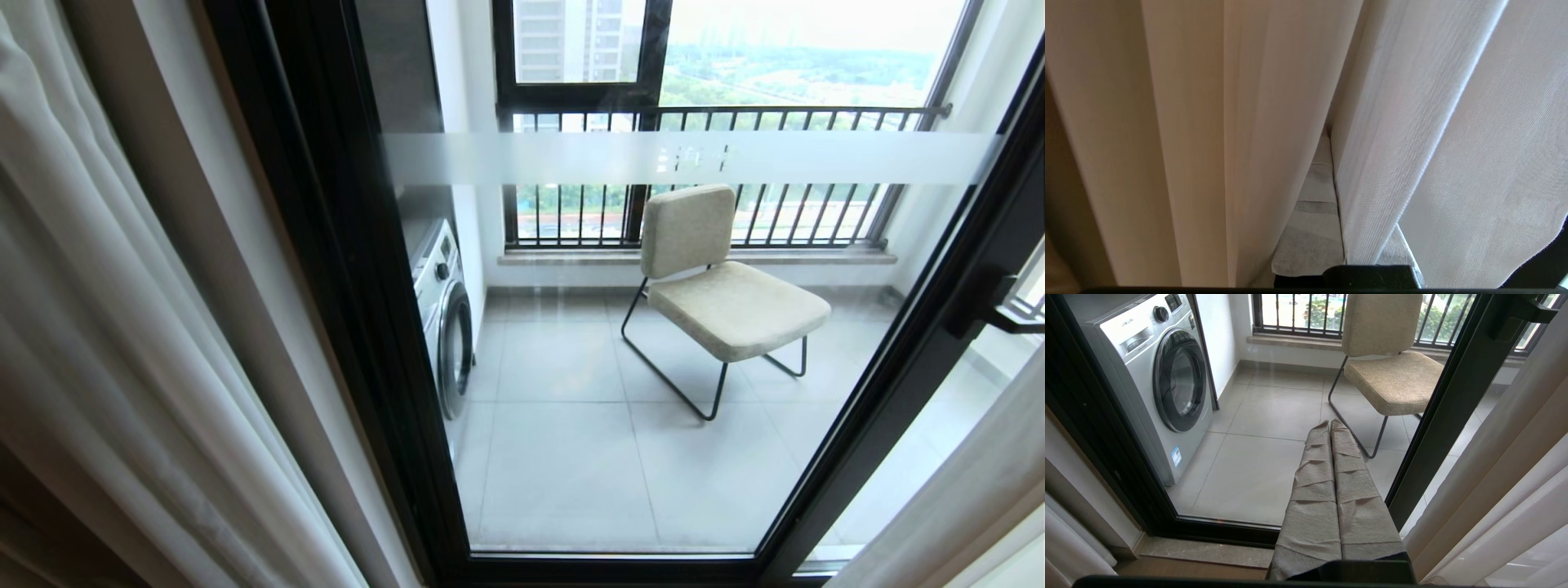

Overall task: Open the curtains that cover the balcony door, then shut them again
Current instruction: Pull the inner curtains open on both sides

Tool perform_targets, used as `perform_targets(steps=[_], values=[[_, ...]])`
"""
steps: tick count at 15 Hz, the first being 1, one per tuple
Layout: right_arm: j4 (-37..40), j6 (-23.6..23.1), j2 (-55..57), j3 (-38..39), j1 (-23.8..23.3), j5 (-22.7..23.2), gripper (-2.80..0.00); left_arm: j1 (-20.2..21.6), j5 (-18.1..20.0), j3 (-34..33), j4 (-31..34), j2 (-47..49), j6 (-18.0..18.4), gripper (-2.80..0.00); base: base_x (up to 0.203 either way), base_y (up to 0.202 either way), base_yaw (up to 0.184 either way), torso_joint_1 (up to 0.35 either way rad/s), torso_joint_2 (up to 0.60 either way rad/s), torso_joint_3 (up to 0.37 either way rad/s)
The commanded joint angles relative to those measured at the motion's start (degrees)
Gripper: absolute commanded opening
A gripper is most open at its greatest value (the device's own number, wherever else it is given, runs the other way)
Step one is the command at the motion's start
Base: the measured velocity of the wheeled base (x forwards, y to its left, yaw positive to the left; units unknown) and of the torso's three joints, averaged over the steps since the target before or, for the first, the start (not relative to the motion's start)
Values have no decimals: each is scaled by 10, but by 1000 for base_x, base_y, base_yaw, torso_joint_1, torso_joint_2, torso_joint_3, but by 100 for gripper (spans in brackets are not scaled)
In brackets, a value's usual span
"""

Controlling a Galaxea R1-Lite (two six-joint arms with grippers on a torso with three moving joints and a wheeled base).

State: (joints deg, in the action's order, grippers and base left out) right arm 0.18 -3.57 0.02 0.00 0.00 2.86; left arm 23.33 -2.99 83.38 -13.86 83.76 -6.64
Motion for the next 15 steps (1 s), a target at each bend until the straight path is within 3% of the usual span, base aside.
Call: perform_targets(steps=[1,8,12,15], values=[[0,0,0,0,0,0,-280,58,24,0,-1,17,-14,-280,0,0,0,0,0,0],[0,0,0,0,0,0,-280,229,136,8,-15,87,-53,-280,0,0,0,0,0,0],[0,0,0,0,0,0,-280,270,161,30,-26,124,-56,-280,0,0,0,0,0,0],[0,0,0,0,0,0,-280,273,178,55,-26,140,-54,-280,0,0,0,0,0,0]])
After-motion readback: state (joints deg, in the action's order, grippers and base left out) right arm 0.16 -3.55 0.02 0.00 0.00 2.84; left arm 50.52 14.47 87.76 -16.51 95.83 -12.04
